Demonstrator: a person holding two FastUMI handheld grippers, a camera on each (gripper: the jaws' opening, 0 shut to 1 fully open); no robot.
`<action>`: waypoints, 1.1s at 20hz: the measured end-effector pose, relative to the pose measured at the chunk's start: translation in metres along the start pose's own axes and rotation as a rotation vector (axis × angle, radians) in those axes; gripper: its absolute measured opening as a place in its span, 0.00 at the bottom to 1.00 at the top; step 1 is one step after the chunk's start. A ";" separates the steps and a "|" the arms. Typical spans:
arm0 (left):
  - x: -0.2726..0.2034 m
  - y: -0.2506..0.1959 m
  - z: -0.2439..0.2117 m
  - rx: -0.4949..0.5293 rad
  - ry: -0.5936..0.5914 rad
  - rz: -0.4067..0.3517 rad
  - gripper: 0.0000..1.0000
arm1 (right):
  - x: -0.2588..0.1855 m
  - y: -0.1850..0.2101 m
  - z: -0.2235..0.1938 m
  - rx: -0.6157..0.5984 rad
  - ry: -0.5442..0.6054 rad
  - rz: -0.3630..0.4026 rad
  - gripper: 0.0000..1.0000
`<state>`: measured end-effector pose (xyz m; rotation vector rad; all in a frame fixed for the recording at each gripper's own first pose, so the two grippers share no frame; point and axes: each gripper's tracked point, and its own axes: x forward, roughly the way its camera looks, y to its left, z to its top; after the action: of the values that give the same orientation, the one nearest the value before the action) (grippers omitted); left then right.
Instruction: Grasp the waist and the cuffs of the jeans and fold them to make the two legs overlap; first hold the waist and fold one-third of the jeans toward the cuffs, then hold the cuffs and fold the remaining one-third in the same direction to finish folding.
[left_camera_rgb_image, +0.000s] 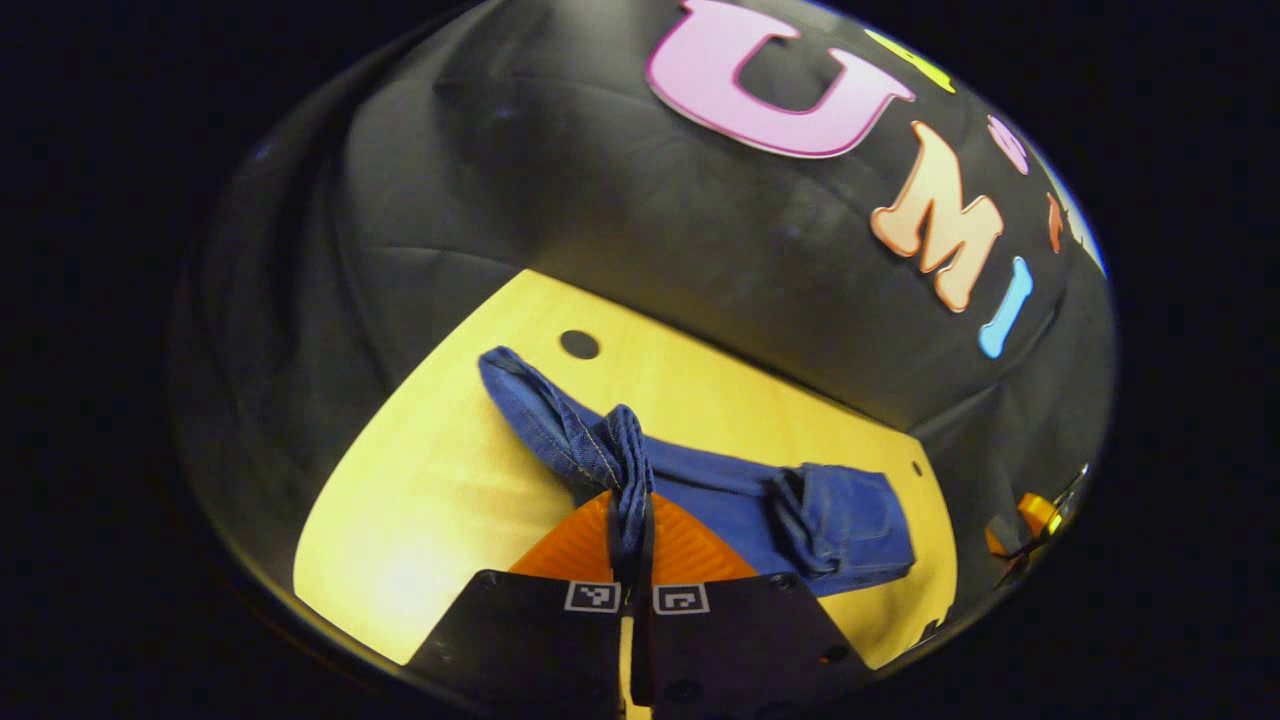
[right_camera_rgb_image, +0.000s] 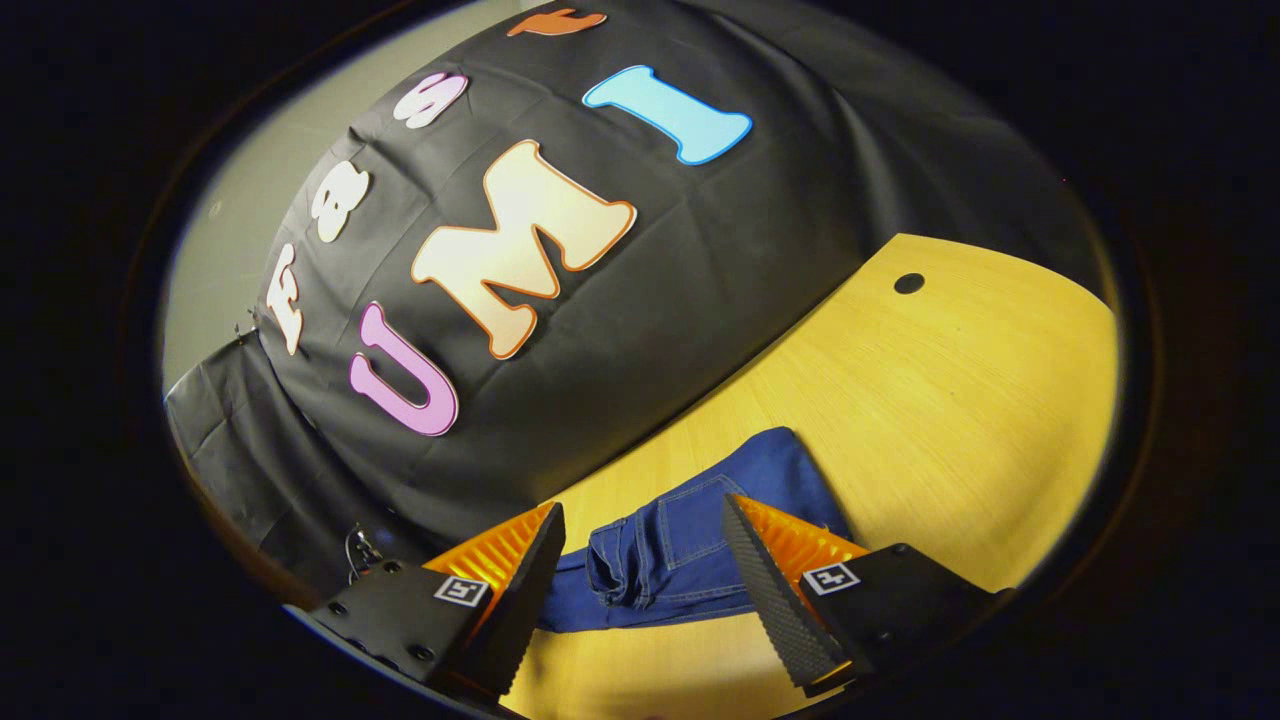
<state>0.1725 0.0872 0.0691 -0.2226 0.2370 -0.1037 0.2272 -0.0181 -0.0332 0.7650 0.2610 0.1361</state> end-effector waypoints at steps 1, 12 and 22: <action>0.001 -0.020 0.001 0.002 0.000 -0.014 0.00 | -0.007 -0.009 0.004 0.005 0.009 0.007 0.98; 0.038 -0.246 -0.005 0.144 0.020 -0.118 0.00 | -0.052 -0.113 0.085 0.063 0.028 0.009 0.93; 0.116 -0.363 -0.095 0.436 0.181 -0.136 0.00 | -0.048 -0.134 0.080 0.076 0.105 0.045 0.98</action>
<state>0.2337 -0.2997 0.0372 0.2065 0.3724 -0.3070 0.2069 -0.1775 -0.0630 0.8411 0.3504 0.2099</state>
